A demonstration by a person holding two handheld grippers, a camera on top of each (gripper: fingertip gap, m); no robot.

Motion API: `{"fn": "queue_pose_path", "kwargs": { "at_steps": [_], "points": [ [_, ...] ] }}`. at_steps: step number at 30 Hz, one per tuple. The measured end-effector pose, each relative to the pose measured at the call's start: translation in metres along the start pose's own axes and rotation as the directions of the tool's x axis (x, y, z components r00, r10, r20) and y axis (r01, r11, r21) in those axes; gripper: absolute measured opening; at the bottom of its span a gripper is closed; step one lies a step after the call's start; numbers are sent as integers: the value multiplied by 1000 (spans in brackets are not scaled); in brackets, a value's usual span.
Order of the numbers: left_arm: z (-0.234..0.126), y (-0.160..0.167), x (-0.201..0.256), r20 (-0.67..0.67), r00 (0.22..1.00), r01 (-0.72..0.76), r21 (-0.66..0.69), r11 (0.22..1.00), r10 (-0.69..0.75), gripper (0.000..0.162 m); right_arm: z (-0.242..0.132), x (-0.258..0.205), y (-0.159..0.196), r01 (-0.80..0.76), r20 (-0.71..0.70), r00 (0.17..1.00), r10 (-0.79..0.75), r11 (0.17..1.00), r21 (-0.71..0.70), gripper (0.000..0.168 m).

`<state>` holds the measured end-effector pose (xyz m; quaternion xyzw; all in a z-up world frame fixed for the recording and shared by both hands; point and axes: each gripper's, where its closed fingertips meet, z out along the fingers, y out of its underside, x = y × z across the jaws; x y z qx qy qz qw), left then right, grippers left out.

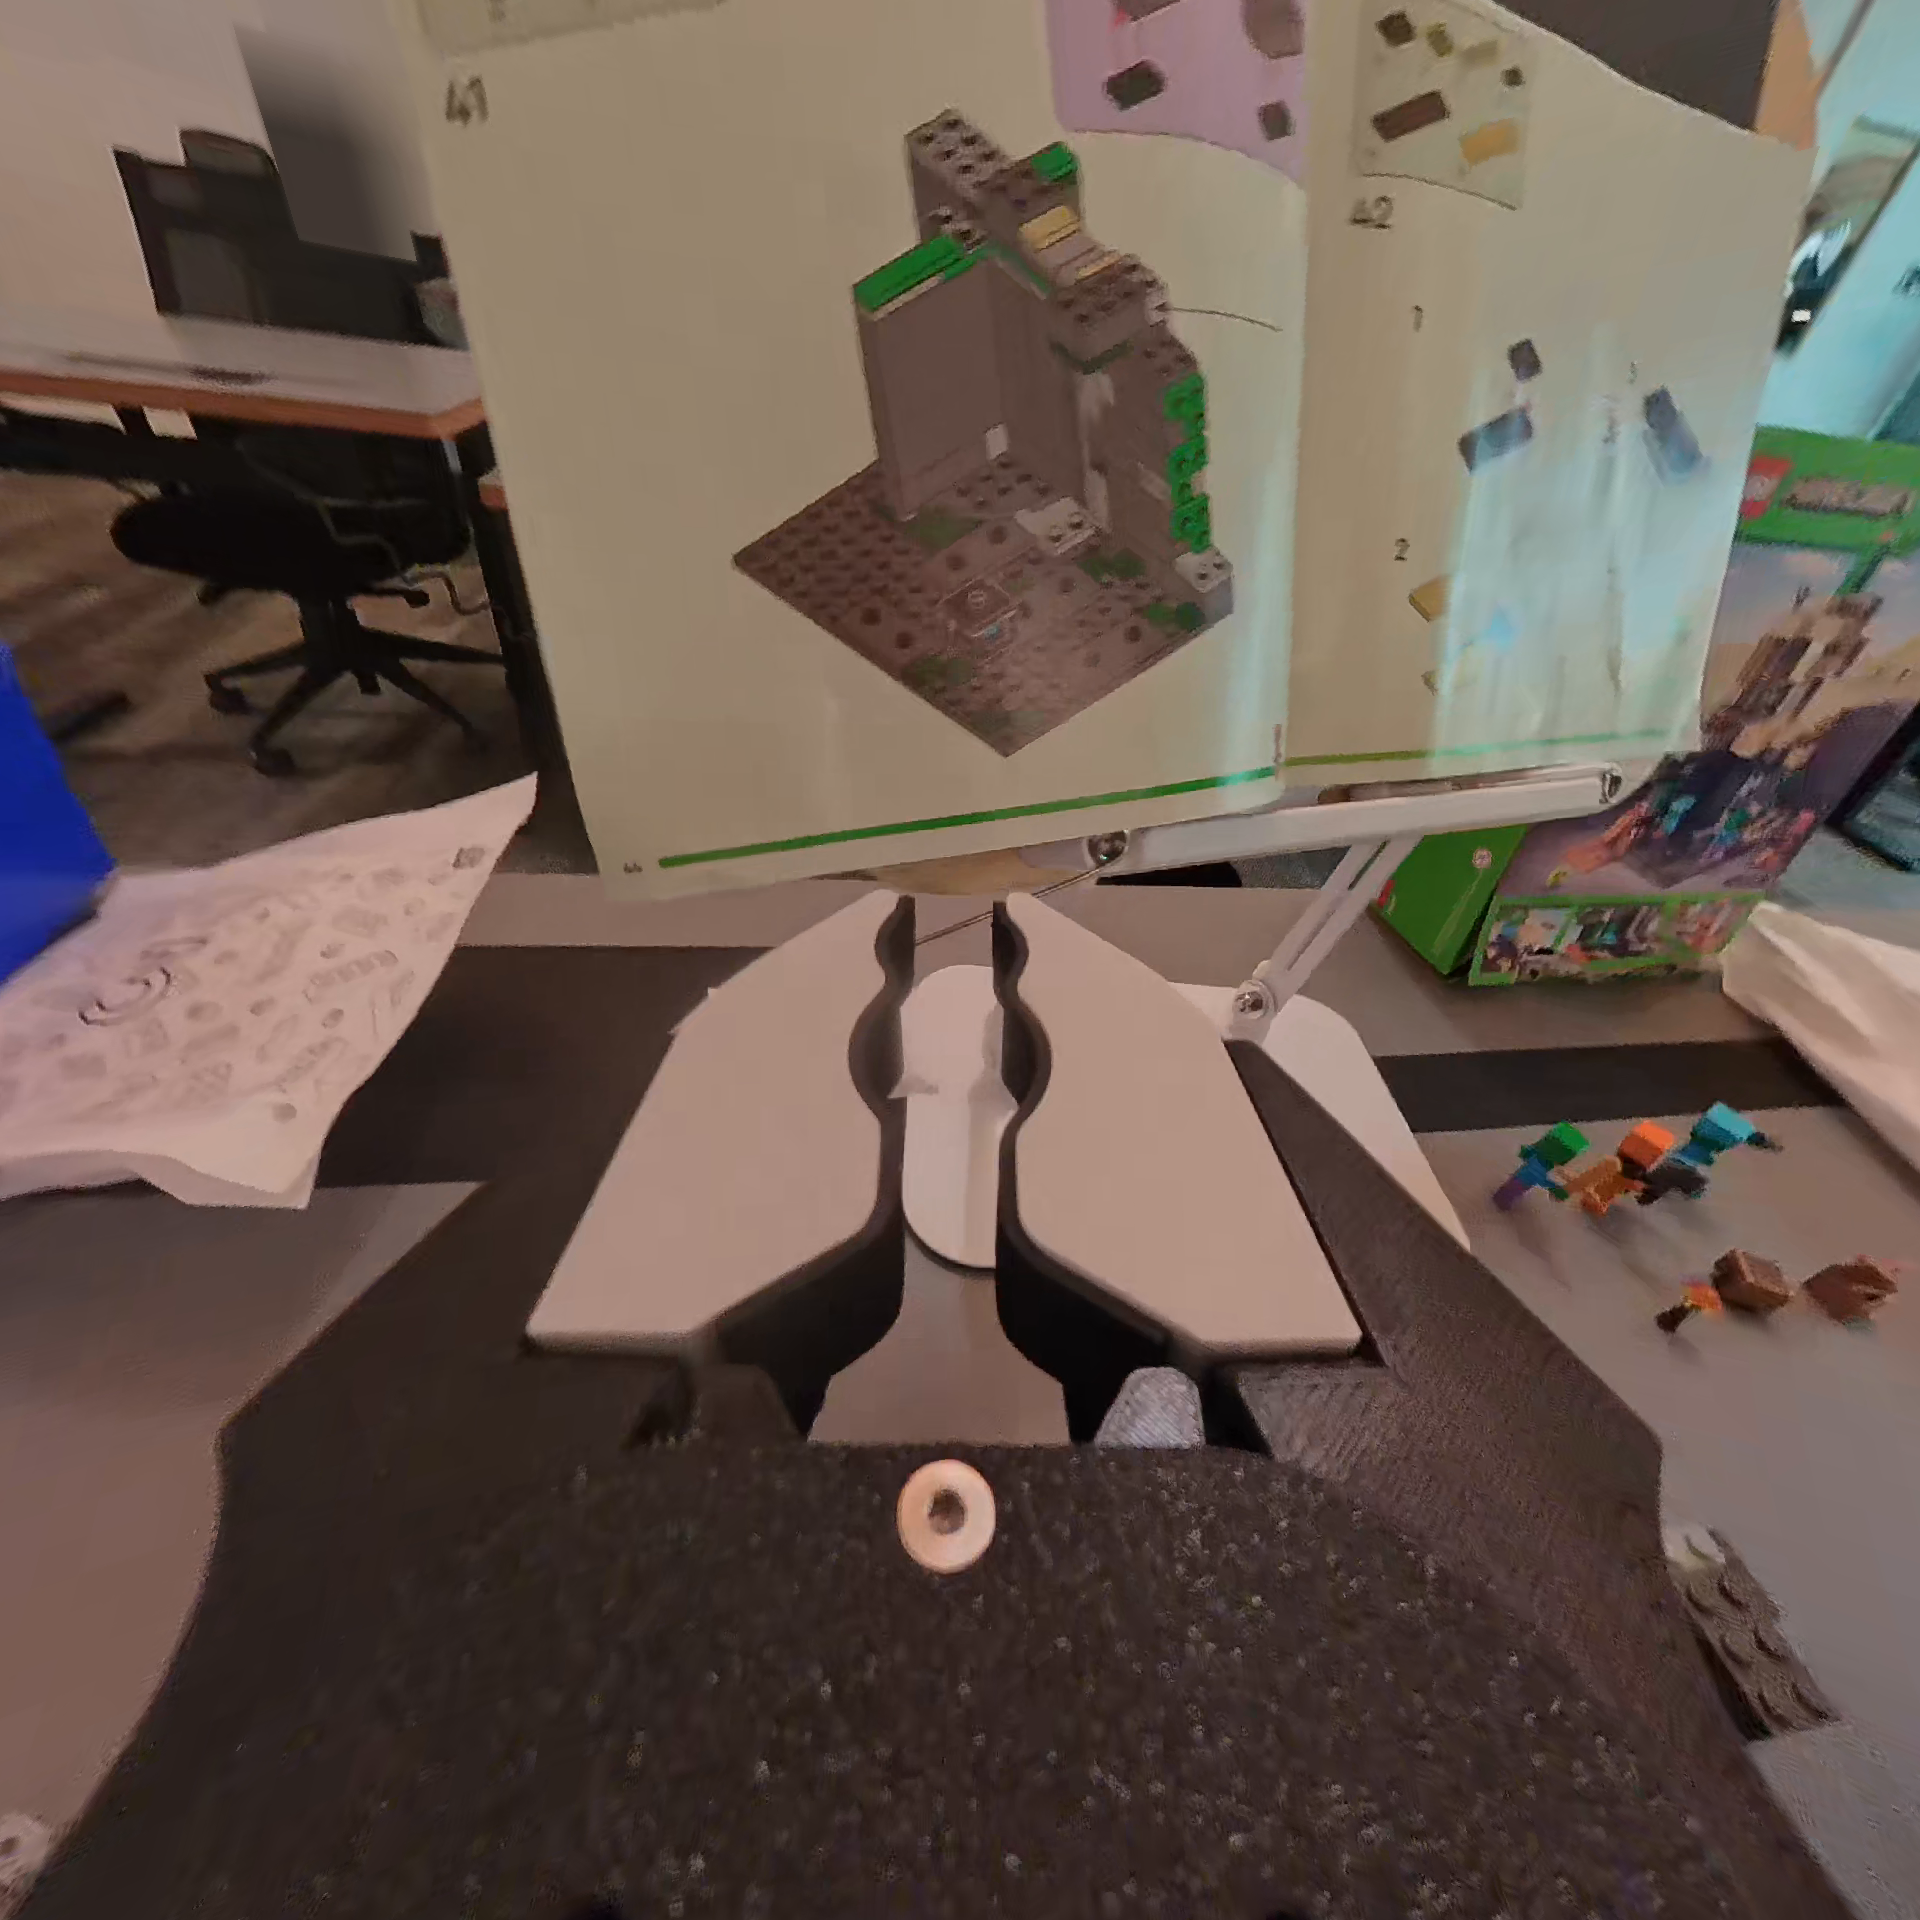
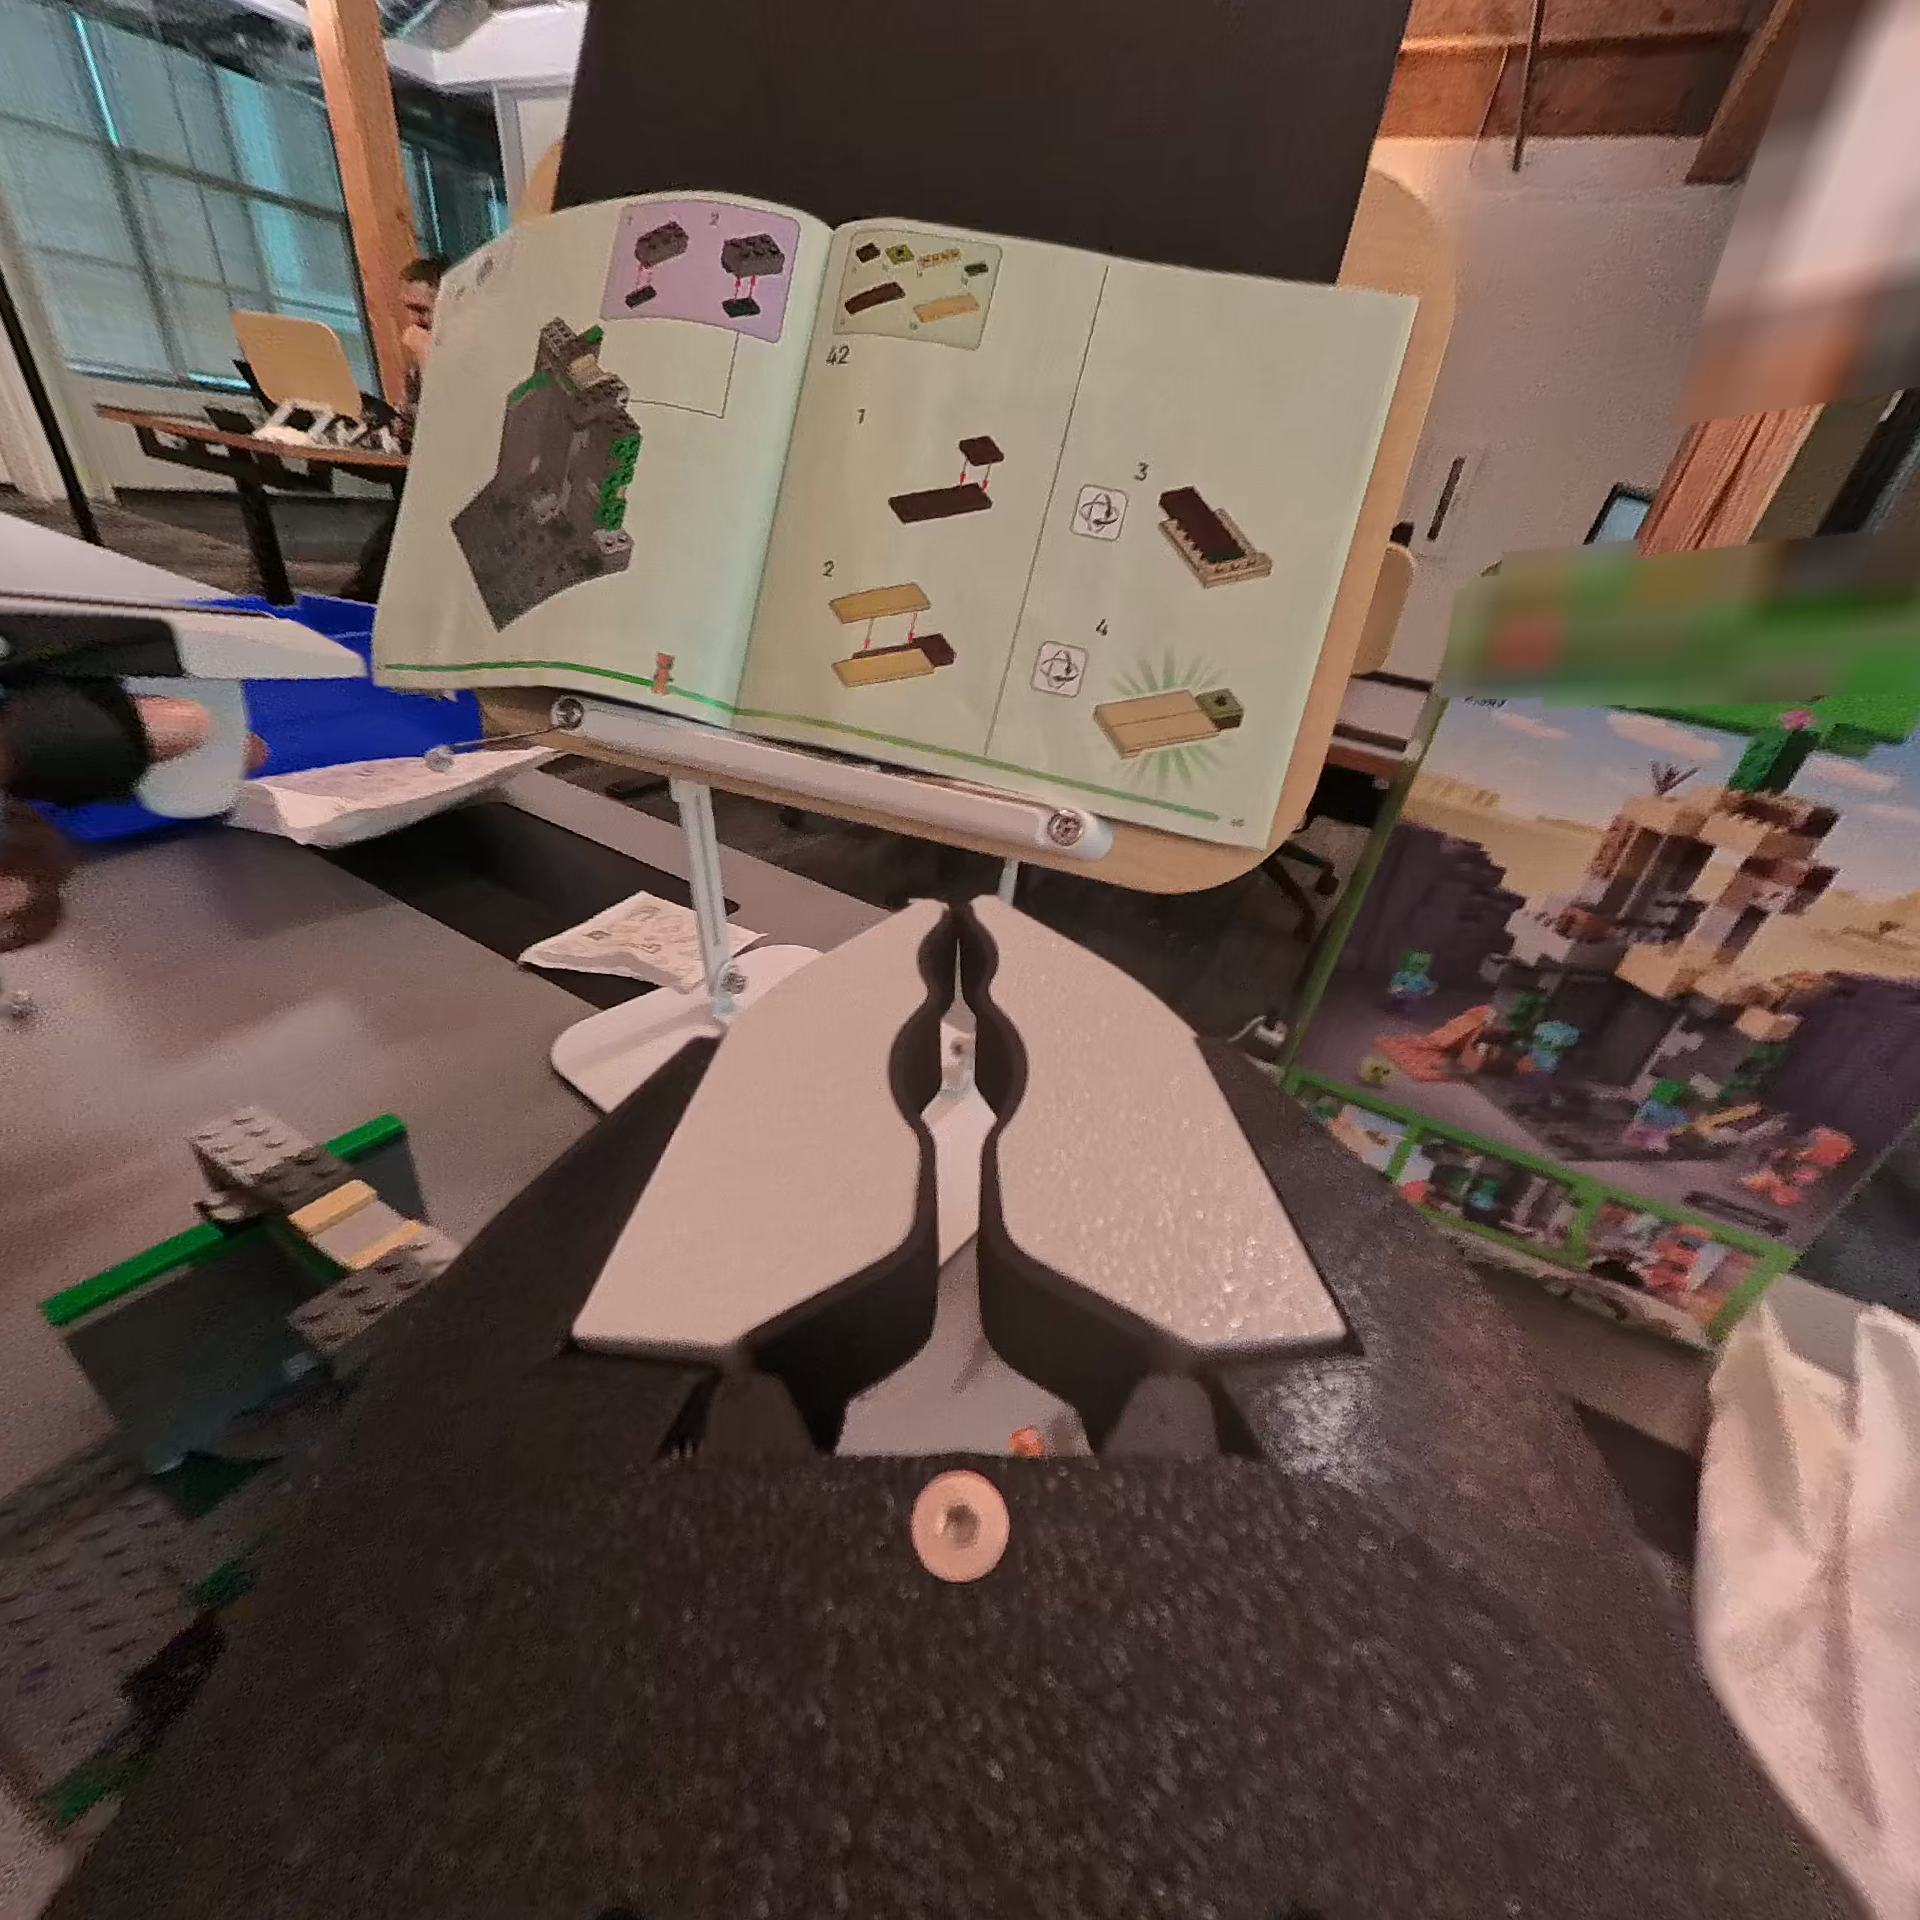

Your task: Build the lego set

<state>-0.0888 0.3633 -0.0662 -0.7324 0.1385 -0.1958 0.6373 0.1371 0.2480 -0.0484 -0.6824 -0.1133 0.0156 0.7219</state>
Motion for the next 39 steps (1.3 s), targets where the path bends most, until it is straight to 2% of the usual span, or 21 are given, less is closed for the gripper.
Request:
{"fn": "queue_pose_path", "kwargs": {
  "at_steps": [4,7,11,14,18,26,31,39],
  "points": [
    [-6,-9,19,-30,990,-136,10,991,136,14,23,22,-4,173,14,985,-173,985,-20,7],
    [-9,-11,34,-66,979,-191,13,981,192,14,46,42,-2,378,37,926,-376,924,-58,14],
    [-9,-13,45,-101,969,-226,21,974,227,14,73,59,3,654,112,755,-647,754,-55,19],
    [-7,-16,49,-113,963,-243,27,970,245,13,85,66,11,783,170,617,-769,620,-35,19],
    [-2,-19,51,-119,957,-264,31,964,265,13,94,74,23,849,234,518,-823,527,-29,24],
    [8,-20,53,-131,951,-277,38,960,279,12,110,75,40,933,277,349,-895,360,-13,23],
    [9,-21,53,-133,945,-298,39,954,300,12,120,77,44,950,290,302,-908,311,-14,21],
    [8,-24,47,-138,941,-308,42,951,311,11,124,79,42,960,290,270,-918,281,-4,9]
  ]
}}
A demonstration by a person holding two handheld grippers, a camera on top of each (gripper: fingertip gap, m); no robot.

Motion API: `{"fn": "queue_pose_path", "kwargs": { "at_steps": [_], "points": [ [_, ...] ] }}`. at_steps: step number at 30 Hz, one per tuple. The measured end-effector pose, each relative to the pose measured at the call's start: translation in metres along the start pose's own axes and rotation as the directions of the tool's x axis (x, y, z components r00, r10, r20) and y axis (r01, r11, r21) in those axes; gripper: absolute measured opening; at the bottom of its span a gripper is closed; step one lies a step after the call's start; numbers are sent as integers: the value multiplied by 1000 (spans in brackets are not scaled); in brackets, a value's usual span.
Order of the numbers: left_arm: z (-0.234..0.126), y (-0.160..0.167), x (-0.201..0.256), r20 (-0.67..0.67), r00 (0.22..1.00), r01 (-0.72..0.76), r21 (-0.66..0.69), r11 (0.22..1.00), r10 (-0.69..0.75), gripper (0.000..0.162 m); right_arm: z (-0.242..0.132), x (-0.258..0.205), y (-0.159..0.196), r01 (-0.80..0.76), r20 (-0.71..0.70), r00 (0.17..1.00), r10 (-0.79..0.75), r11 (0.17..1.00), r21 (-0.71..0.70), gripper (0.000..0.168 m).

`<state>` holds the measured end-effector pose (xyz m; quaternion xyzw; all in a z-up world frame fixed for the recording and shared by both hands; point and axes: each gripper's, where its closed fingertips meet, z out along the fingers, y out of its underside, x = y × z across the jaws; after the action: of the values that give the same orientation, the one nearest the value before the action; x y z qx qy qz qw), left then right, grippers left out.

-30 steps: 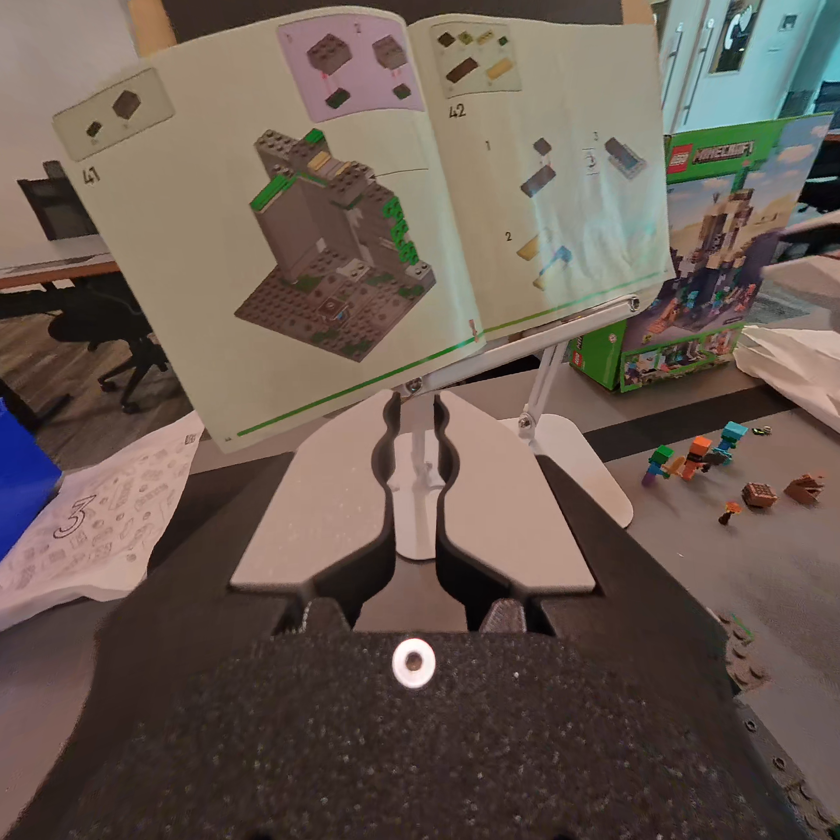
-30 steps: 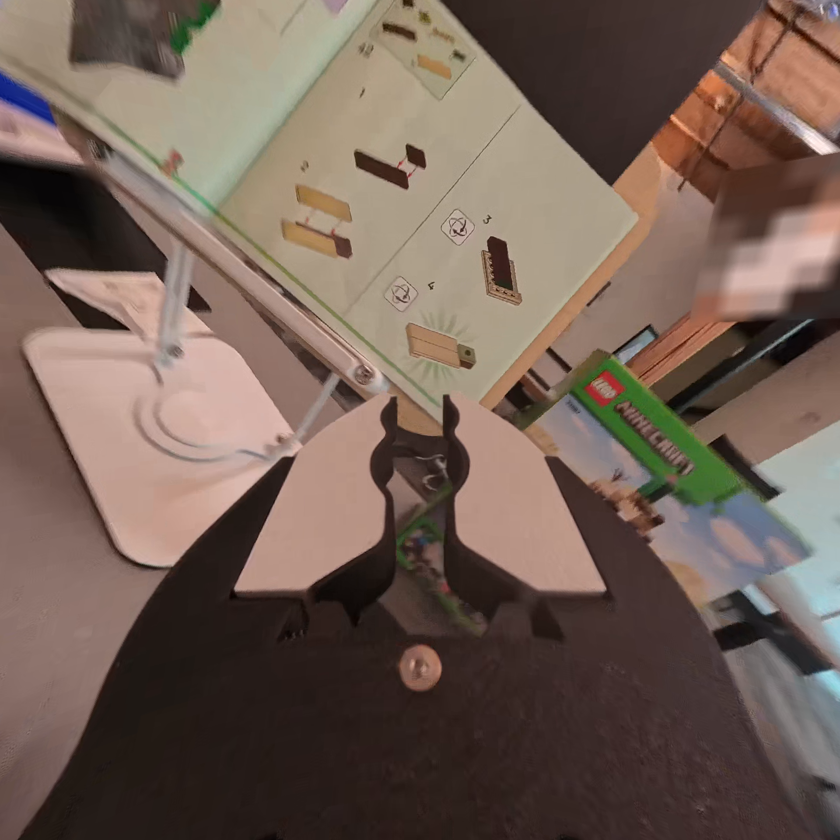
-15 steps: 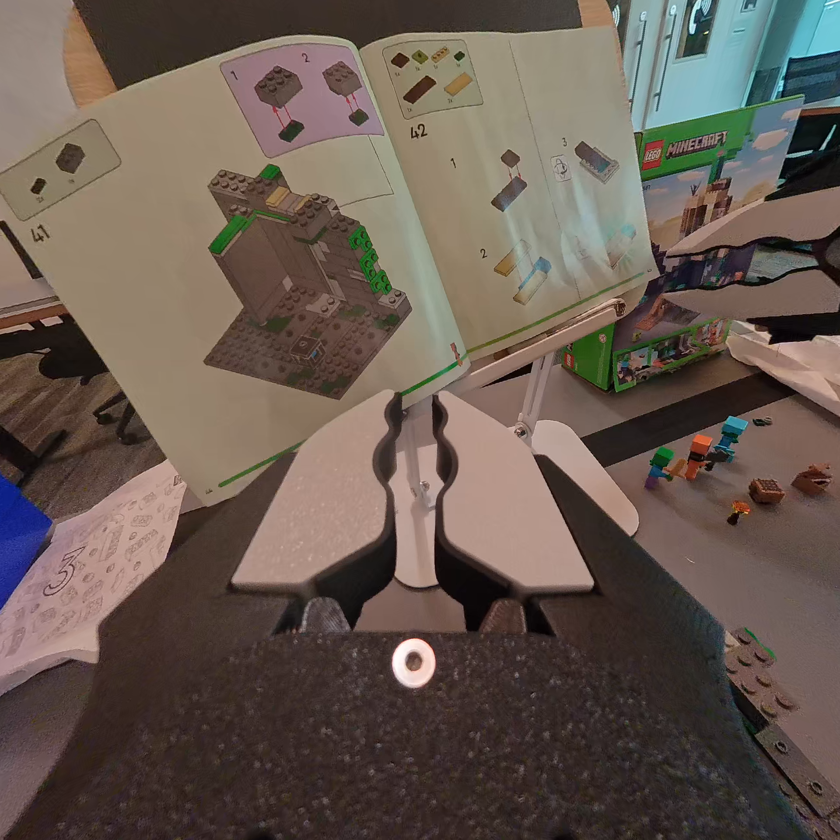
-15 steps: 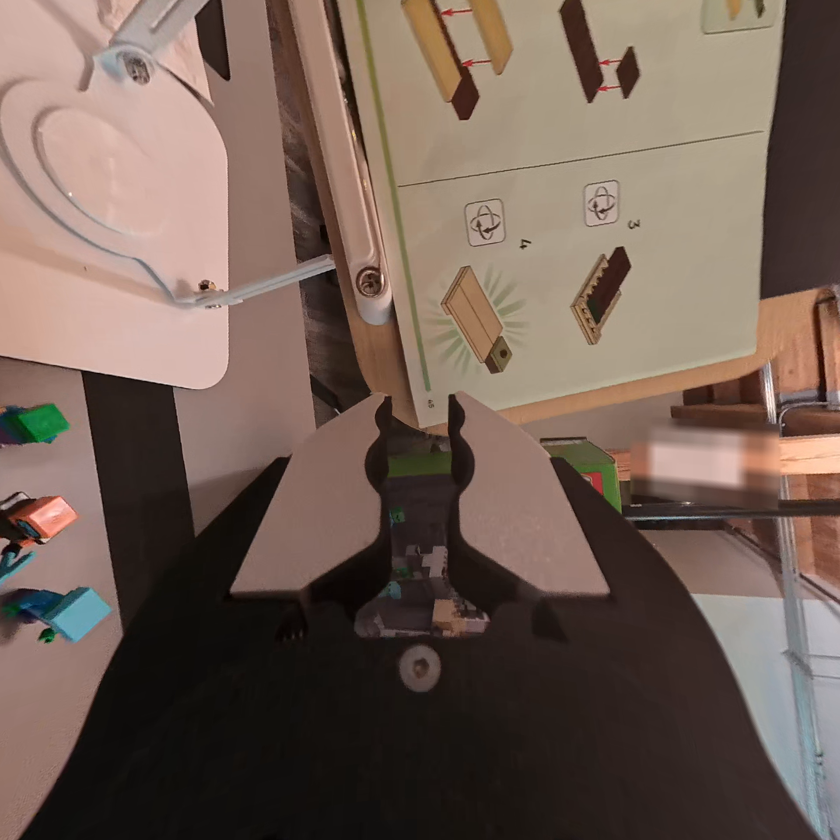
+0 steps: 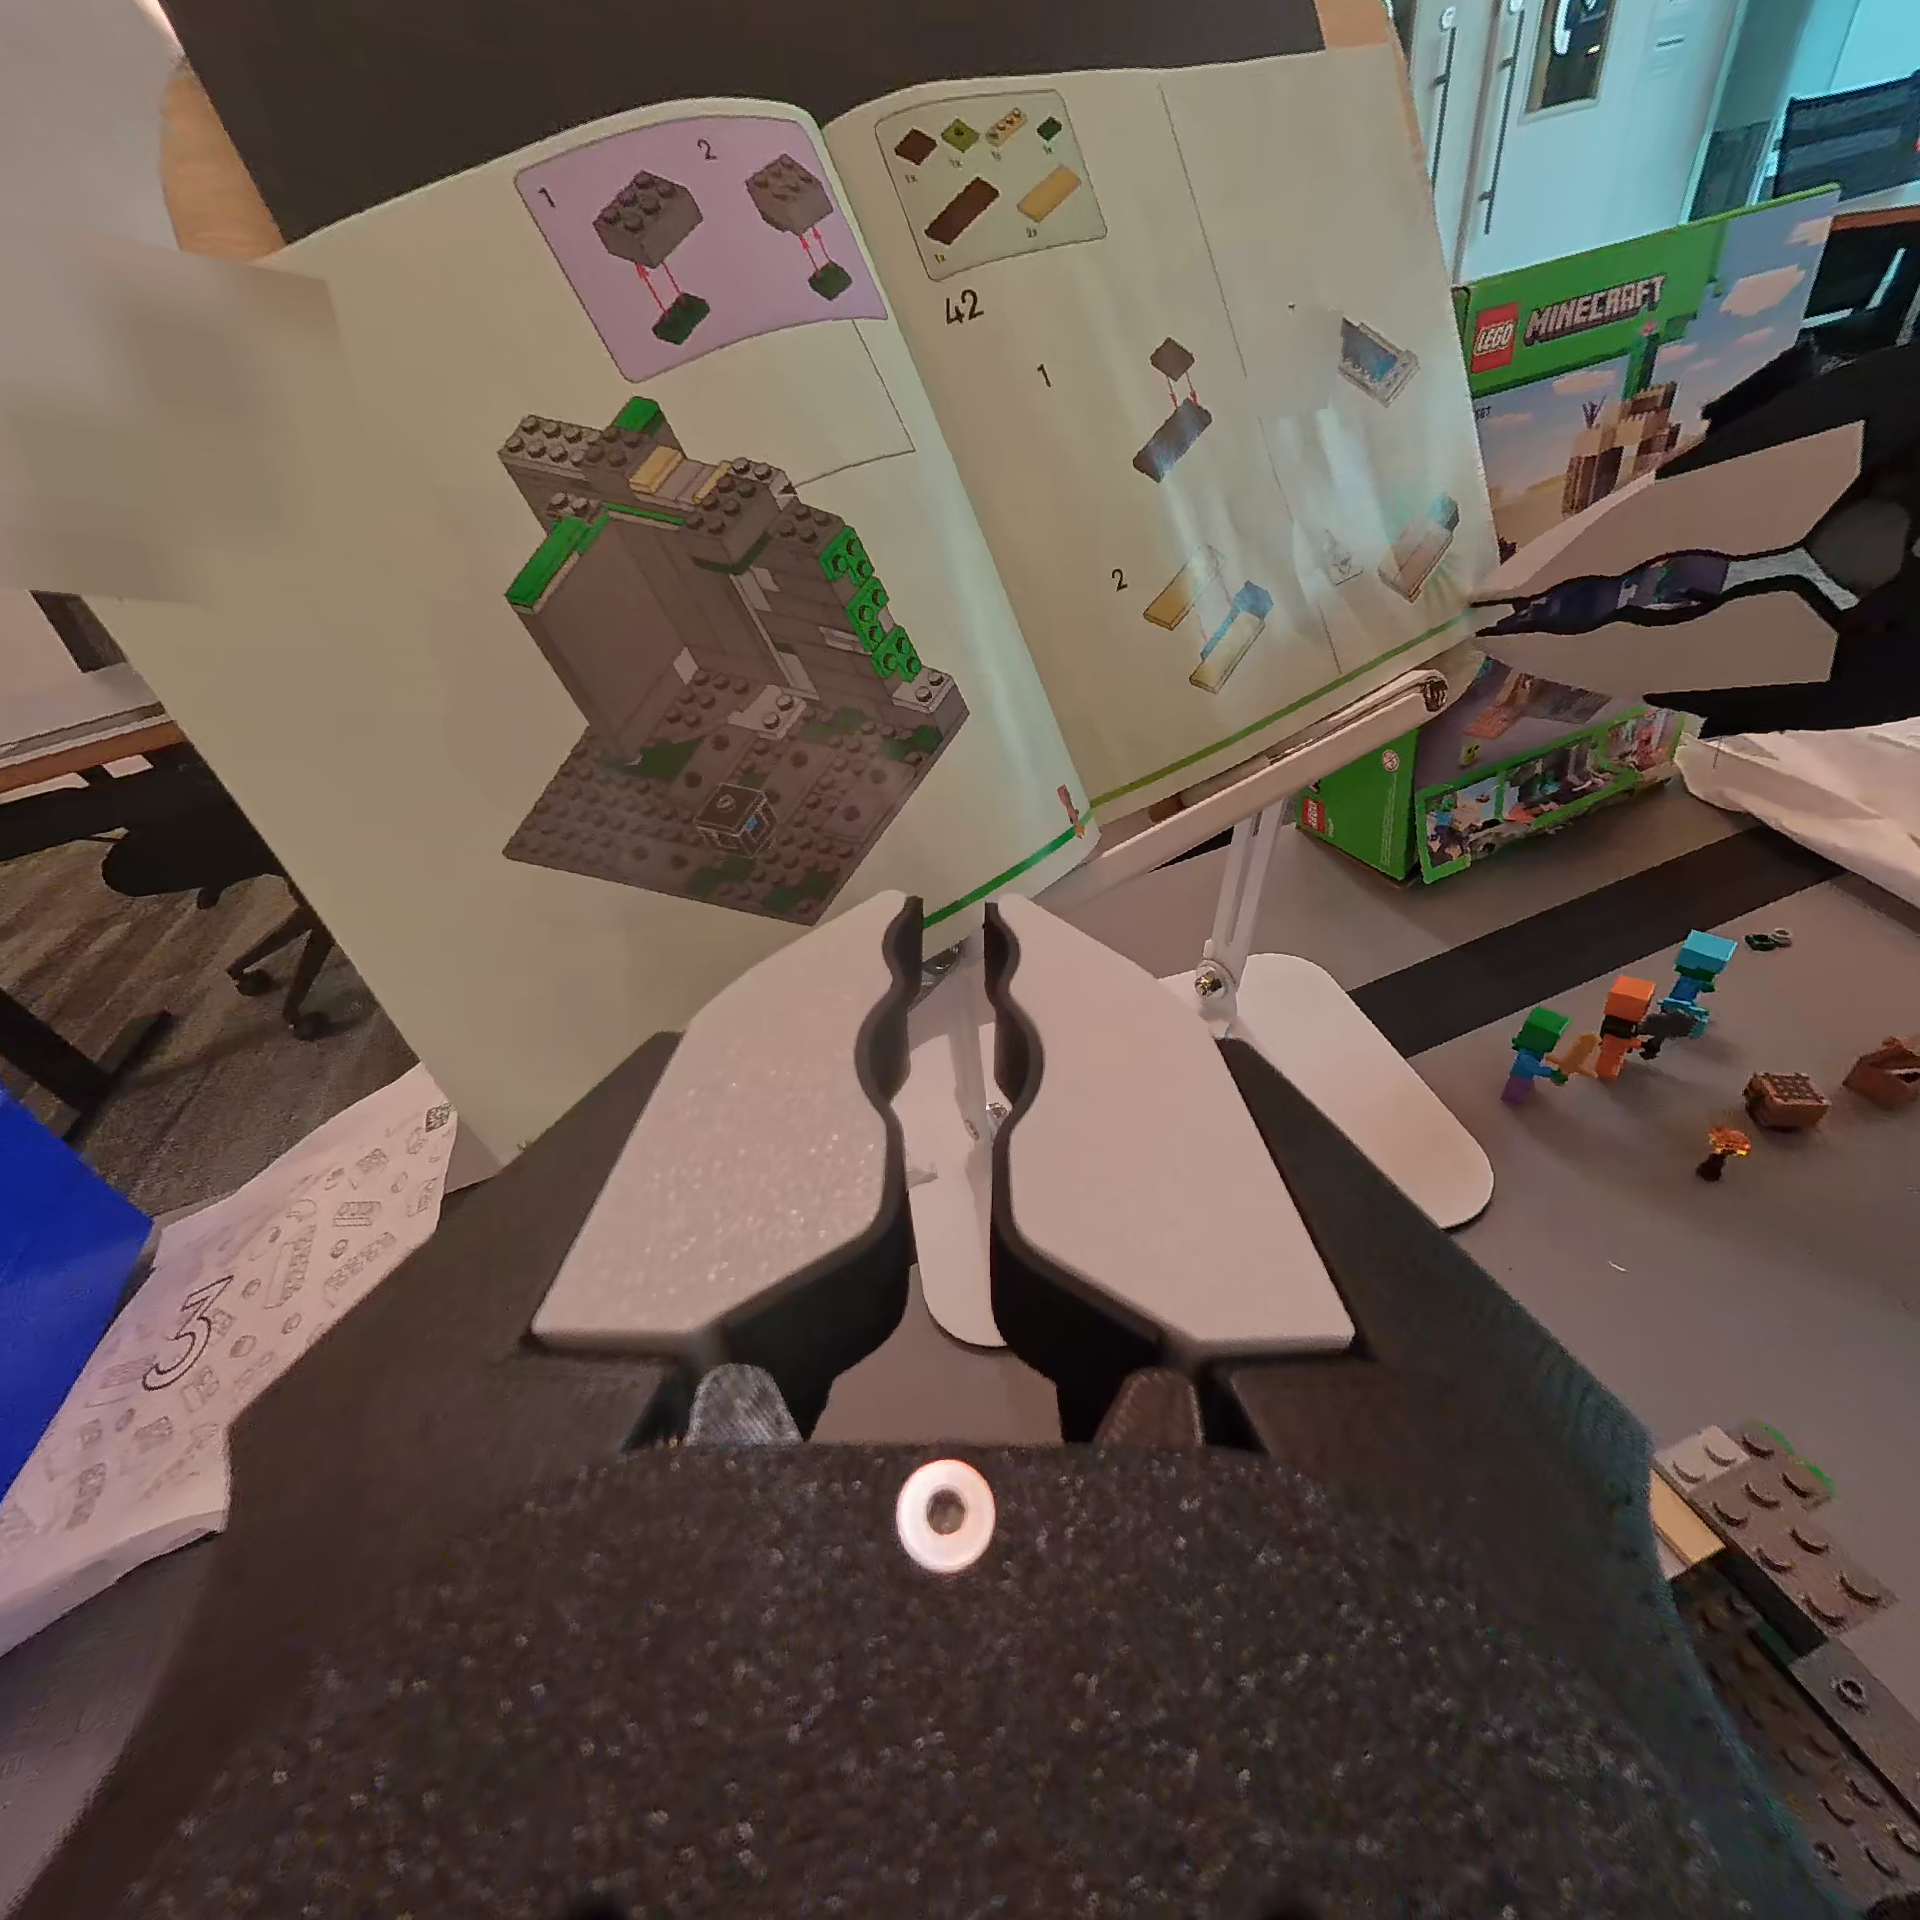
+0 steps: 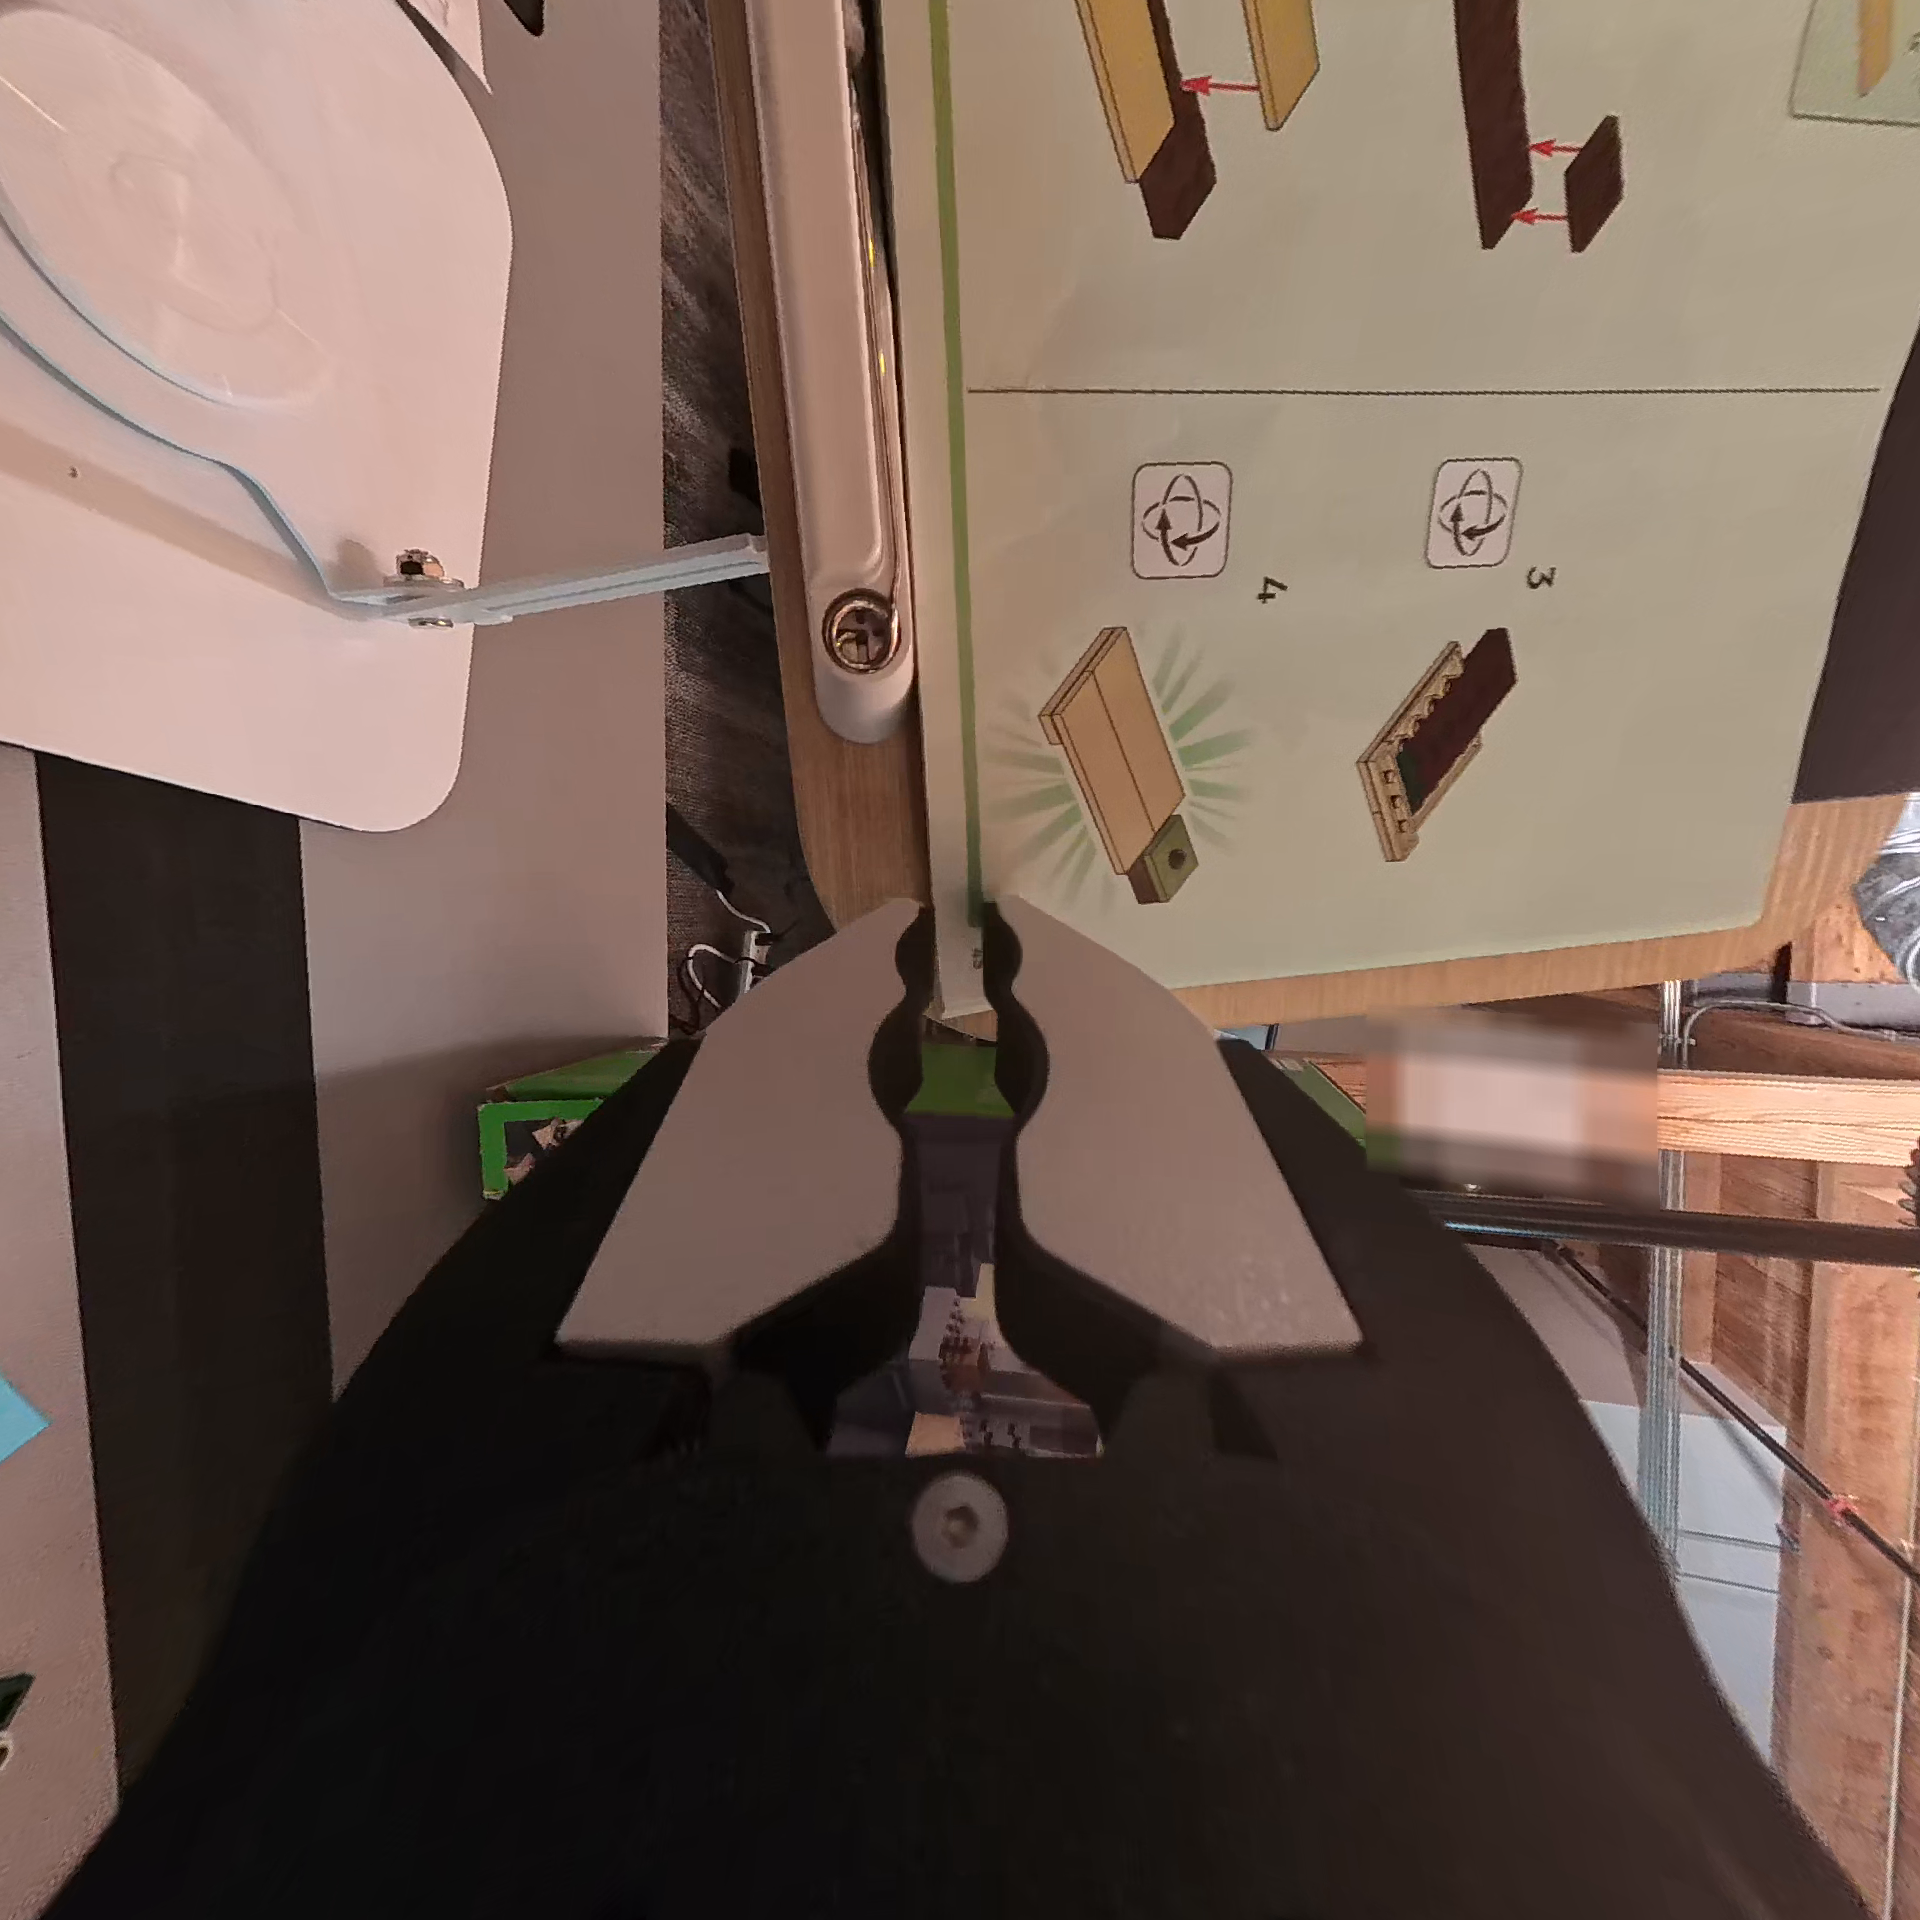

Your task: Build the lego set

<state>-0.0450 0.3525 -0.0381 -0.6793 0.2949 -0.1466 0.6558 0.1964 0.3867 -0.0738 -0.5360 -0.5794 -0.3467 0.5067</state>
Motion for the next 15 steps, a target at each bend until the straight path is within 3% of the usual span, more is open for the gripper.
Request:
{"fn": "queue_pose_path", "kwargs": {
  "at_steps": [15],
  "points": [
    [4,5,4,-20,998,-61,-21,998,60,10,-7,-1,-2,-15,139,990,13,1000,18,0]
  ]
}}
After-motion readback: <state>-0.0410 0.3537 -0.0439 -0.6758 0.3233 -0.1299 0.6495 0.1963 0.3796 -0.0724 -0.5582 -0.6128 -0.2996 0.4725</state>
